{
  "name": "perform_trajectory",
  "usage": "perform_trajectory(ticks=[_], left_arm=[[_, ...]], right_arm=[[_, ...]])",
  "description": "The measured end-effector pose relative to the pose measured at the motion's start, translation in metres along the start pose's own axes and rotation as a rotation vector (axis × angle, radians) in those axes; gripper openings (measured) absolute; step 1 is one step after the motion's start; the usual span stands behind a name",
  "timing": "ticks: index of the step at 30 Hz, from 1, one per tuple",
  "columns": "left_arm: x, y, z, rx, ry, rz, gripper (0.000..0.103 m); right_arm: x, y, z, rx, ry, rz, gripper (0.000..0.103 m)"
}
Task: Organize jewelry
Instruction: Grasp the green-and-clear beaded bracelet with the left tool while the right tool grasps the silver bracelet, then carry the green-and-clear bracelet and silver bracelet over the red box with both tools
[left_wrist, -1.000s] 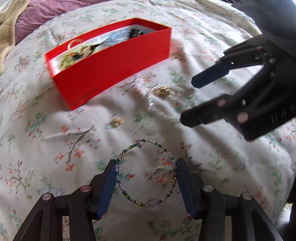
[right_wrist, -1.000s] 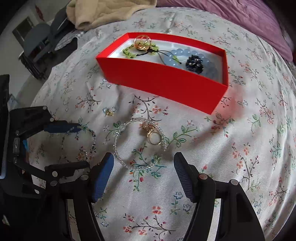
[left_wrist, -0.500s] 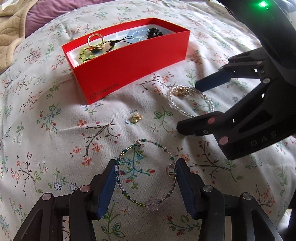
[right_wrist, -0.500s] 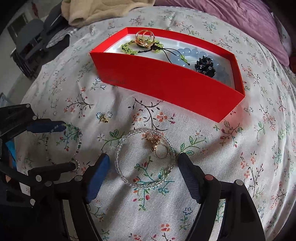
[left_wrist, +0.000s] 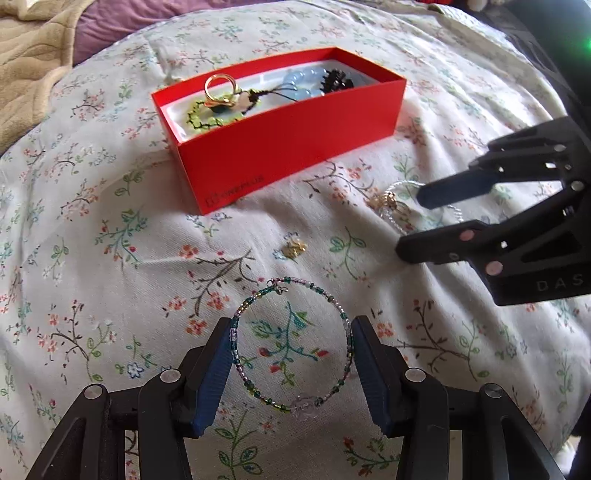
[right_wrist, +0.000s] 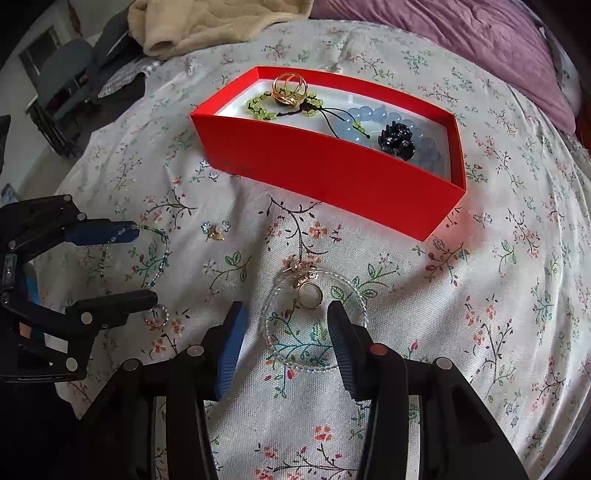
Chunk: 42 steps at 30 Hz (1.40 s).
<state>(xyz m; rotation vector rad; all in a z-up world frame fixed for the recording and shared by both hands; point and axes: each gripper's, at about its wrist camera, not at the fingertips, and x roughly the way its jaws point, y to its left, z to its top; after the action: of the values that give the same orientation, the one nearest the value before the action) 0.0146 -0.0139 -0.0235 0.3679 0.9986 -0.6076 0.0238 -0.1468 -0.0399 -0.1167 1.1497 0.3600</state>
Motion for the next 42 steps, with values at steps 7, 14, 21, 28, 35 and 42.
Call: perform_trajectory(ticks=[7,14,21,28,35,42], left_arm=[[-0.001,-0.003,0.003,-0.001,-0.004,0.0,0.054],[0.001,-0.01,0.004,0.012,0.0,-0.004,0.054],[0.005,-0.01,0.003,0.015,0.006,-0.005,0.054],[-0.001,-0.006,0.003,0.0,-0.011,-0.002,0.054],[-0.005,-0.003,0.006,-0.009,-0.025,0.003,0.054],[-0.012,0.003,0.018,-0.036,-0.058,0.009,0.054]], right_arm=[[-0.01,-0.006,-0.005,0.001,-0.023,-0.008,0.06],[0.0,-0.018,-0.009,0.012,-0.013,-0.038,0.082],[0.011,-0.012,-0.011,-0.024,-0.013,-0.068,0.068],[0.007,-0.003,-0.01,-0.054,-0.022,-0.065,0.055],[-0.003,0.002,-0.009,-0.076,-0.049,-0.073,0.055],[-0.024,0.001,-0.002,-0.066,-0.098,-0.062,0.055]])
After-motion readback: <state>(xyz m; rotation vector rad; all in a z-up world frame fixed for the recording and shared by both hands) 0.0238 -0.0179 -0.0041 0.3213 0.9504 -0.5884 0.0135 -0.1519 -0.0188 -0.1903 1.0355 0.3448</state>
